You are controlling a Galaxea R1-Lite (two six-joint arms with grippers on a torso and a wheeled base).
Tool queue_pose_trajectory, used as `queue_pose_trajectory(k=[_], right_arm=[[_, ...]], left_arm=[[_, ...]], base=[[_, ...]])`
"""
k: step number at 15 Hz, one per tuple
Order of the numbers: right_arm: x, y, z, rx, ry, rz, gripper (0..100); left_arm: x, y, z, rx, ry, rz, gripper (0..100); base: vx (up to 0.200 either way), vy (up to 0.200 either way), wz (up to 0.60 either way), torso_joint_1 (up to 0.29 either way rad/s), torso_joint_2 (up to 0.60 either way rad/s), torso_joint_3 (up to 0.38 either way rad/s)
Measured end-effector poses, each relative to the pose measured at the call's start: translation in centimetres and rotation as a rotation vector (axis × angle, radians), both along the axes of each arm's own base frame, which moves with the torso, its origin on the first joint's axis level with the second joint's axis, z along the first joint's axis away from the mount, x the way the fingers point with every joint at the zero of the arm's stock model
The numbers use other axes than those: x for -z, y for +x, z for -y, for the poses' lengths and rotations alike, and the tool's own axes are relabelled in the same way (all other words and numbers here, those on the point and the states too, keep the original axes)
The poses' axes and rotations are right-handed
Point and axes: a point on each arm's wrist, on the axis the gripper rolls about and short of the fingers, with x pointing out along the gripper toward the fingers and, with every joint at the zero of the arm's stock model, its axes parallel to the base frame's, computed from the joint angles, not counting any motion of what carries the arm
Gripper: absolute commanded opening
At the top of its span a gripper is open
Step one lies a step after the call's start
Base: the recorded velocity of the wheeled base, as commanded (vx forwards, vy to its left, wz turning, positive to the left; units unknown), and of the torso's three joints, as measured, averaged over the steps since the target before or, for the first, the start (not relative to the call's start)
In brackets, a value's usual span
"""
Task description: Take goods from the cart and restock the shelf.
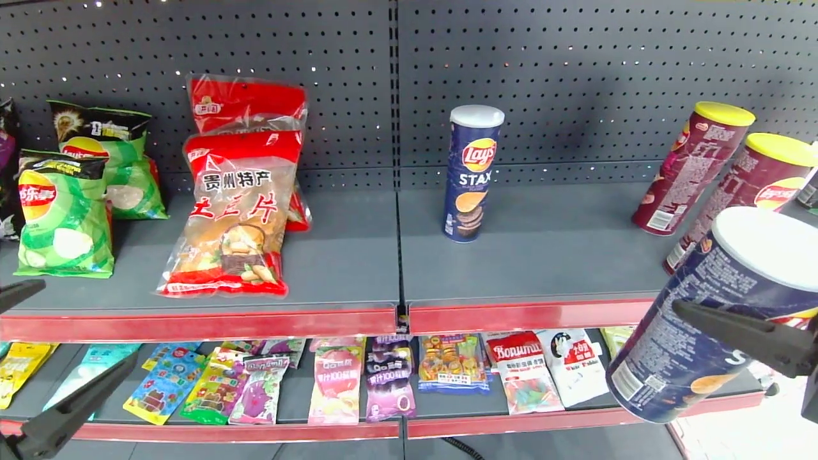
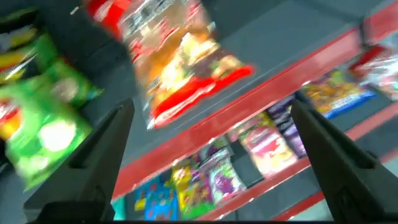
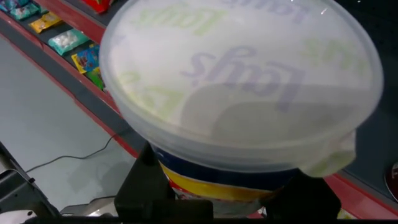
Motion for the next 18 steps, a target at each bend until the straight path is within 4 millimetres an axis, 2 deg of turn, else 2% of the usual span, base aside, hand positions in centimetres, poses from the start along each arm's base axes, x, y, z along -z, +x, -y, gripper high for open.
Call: queue_pose_trajectory(k=[2,4,7,10,12,14,16,18], right_arm=[[-0.3,-0.1,0.1,0.024,0.006,0.011,0],[-0.3,-0.2,0.2,0.03,0.024,0.004,0],[-0.4,-0.4,0.3,0.038,0.039,0.003,0],[-0.6,-0.4,0.6,0.066,0.043,0.013,0],[-0.7,-0.4,0.9,0.084,0.045,0.02,0],[-0.8,-0.5,1.1,0.097,0.047,0.026,0],[-0.8,-0.6,1.2,0.105,0.049,0.029,0],[-0.9,-0.6,1.2,0.108,0.05,0.032,0]], left_arm=[[-1.3,1.3,0.9,0.095,-0.038,-0.018,100],[-3.7,3.8,2.5,0.199,-0.108,-0.041,100],[-7.0,9.3,6.1,0.365,-0.167,-0.087,100],[-8.8,15.7,10.6,0.513,-0.193,-0.119,100],[-9.1,19.4,13.6,0.568,-0.2,-0.122,100],[-8.6,22.2,16.1,0.602,-0.201,-0.13,100],[-7.8,24.2,17.6,0.599,-0.198,-0.139,100],[-7.0,25.0,17.8,0.466,-0.182,-0.142,100]], base=[[0.0,0.0,0.0,0.0,0.0,0.0],[0.0,0.0,0.0,0.0,0.0,0.0],[0.0,0.0,0.0,0.0,0.0,0.0],[0.0,0.0,0.0,0.0,0.0,0.0],[0.0,0.0,0.0,0.0,0.0,0.0],[0.0,0.0,0.0,0.0,0.0,0.0],[0.0,0.0,0.0,0.0,0.0,0.0],[0.0,0.0,0.0,0.0,0.0,0.0]])
